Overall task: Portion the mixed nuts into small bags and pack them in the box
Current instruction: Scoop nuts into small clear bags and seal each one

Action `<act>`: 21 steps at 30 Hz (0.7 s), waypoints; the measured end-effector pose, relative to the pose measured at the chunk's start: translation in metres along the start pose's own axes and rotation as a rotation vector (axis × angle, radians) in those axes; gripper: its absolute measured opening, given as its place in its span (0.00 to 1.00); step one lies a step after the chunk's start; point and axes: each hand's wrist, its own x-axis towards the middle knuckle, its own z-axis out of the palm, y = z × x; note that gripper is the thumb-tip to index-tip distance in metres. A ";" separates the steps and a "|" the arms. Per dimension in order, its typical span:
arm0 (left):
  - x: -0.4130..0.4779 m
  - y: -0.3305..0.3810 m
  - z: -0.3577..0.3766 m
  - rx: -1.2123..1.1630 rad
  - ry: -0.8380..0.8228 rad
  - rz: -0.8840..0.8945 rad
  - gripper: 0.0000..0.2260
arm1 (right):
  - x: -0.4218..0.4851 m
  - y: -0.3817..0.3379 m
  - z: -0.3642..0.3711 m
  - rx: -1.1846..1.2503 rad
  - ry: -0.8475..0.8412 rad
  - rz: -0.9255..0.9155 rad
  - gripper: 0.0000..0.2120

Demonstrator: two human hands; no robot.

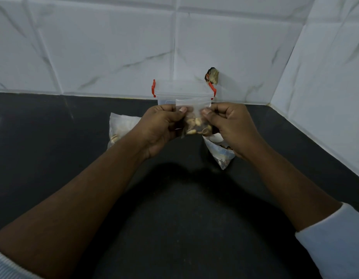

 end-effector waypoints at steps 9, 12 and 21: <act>-0.004 0.001 0.001 0.031 -0.044 -0.010 0.08 | 0.000 0.002 -0.004 0.050 -0.007 -0.032 0.05; -0.007 0.000 0.000 0.076 -0.074 0.016 0.14 | -0.001 0.003 -0.004 0.068 -0.043 -0.011 0.05; -0.008 -0.002 0.003 0.104 -0.019 0.077 0.08 | -0.001 0.005 0.000 0.102 -0.038 0.010 0.14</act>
